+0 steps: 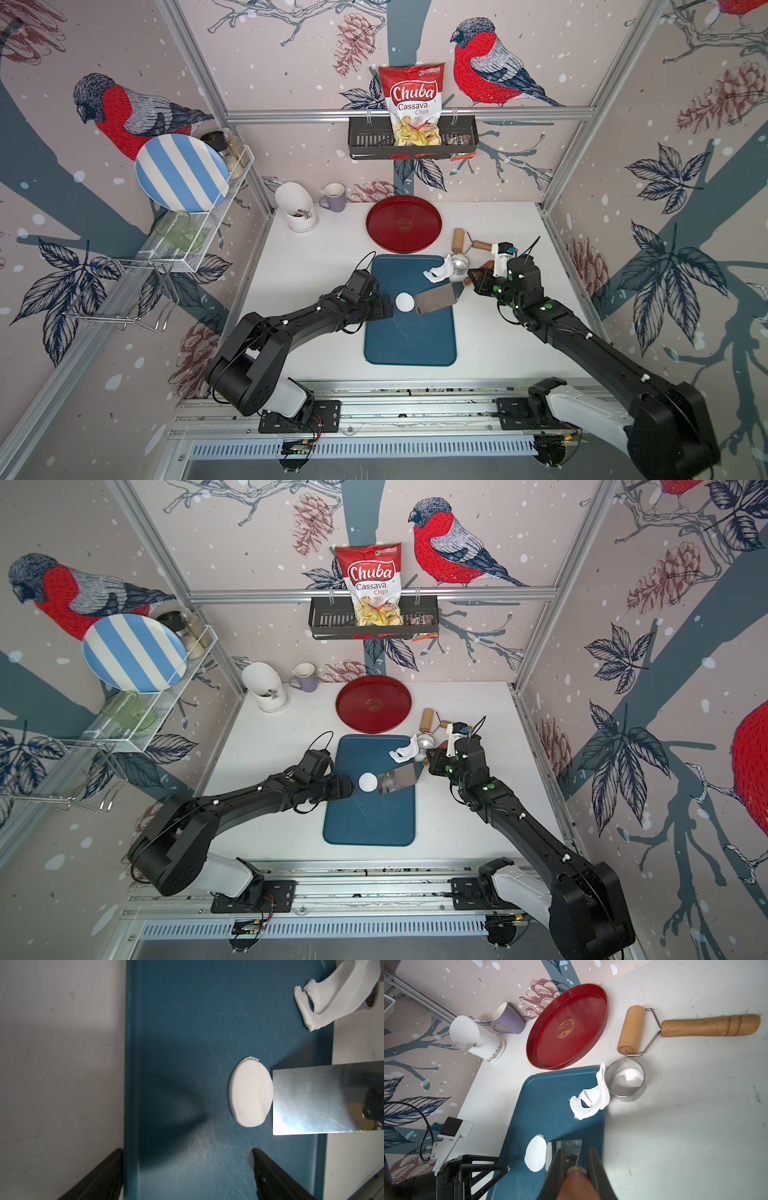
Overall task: Roll out the dumpling wrappers from the dough
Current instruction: Scoop the dumpling wrapper from the work surface.
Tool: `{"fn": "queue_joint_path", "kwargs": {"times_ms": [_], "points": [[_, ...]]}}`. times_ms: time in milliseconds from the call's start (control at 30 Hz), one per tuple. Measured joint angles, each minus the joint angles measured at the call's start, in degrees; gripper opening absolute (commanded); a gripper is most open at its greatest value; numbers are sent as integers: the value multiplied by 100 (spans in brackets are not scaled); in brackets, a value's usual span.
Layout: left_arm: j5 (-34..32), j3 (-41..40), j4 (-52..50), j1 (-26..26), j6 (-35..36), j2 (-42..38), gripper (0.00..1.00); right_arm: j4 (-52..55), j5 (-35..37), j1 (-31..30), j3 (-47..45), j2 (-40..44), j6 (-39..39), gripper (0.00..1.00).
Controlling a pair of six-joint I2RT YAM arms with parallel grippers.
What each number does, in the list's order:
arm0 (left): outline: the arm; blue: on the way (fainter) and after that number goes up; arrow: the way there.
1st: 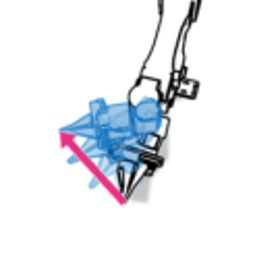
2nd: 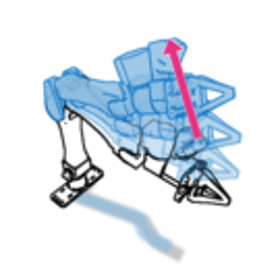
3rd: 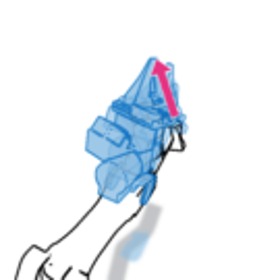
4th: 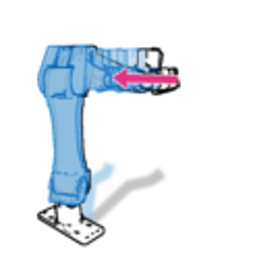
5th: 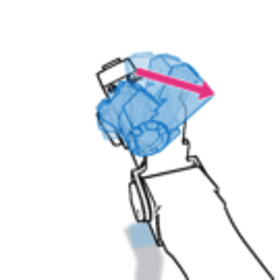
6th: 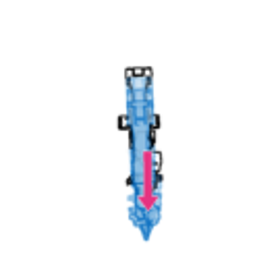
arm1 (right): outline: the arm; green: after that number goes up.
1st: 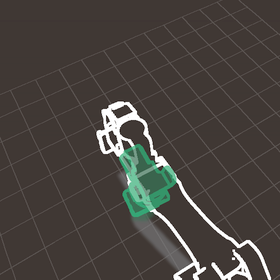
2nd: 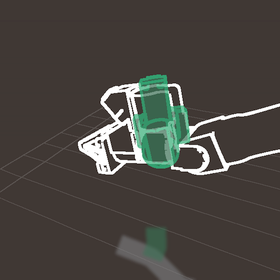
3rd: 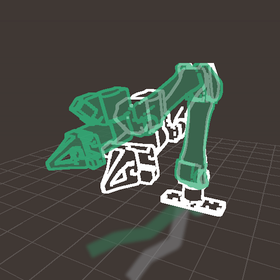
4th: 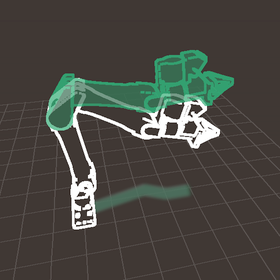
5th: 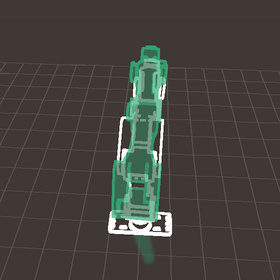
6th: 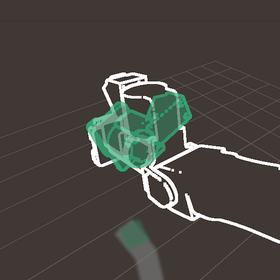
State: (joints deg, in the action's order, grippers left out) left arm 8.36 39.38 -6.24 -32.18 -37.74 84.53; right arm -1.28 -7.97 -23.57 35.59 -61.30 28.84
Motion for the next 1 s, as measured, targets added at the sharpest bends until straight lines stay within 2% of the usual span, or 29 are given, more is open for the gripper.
{"fn": "queue_joint_path", "kwargs": {"times_ms": [1000], "points": [[-2, 2, 0, 0, 0, 2, 95, -61, -284, 15, 98, 146, 122, 0]]}}
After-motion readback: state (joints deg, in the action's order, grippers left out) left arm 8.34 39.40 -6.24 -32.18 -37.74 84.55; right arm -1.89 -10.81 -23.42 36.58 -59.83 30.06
